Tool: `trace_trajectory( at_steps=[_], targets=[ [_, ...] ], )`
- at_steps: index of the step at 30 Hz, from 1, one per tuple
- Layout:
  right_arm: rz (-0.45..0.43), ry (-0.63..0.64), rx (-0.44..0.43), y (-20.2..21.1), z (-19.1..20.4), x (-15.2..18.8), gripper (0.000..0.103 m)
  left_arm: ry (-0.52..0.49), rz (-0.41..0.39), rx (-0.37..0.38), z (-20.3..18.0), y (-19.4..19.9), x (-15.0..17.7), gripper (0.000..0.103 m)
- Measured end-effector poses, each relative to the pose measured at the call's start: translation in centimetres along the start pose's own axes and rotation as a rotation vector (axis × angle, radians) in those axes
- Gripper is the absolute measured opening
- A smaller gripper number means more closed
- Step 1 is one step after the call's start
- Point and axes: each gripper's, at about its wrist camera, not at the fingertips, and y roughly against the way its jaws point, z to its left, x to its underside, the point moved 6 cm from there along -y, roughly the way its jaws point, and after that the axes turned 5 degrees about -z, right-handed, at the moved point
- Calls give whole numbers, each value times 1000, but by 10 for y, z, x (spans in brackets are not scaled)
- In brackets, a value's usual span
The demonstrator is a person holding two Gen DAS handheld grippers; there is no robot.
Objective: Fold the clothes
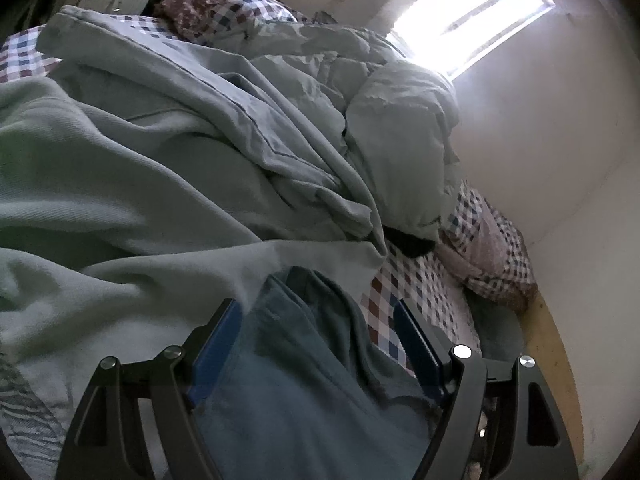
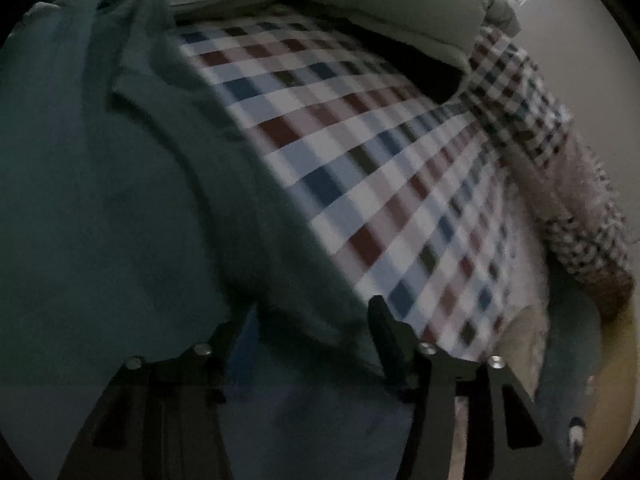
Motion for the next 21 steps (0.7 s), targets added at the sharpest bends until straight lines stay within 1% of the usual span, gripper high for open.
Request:
trace_trajectory(
  at_steps=[3,6,8,9,12,14,16,21],
  targets=[
    [-12,-75,98,-5,-22,-12,61,-41,11,-3,-7,-2,3,82],
    [-16,-203,236,-1,-55,-18,61,-69,24,2,-12,-4,7,82],
    [-8,-291,267,4,-70,-19,61,-81,29,2,-14,-5,8,82],
    [-18,-312,249,9,-70,-22,62,-86,31,2,-14,-5,8,82],
    [-73,-327,150,24,-54,-33,63,-93,34,-3,-14,-5,8,82],
    [-119,-290,64,33,-30,-48,66,-90,34,-8,-13,-5,7,82],
    [-159,-239,2,39,-4,-66,66,-76,30,-13,-9,-4,5,82],
    [-203,-94,-95,30,55,-108,66,-44,21,-11,-2,-1,-2,82]
  ],
)
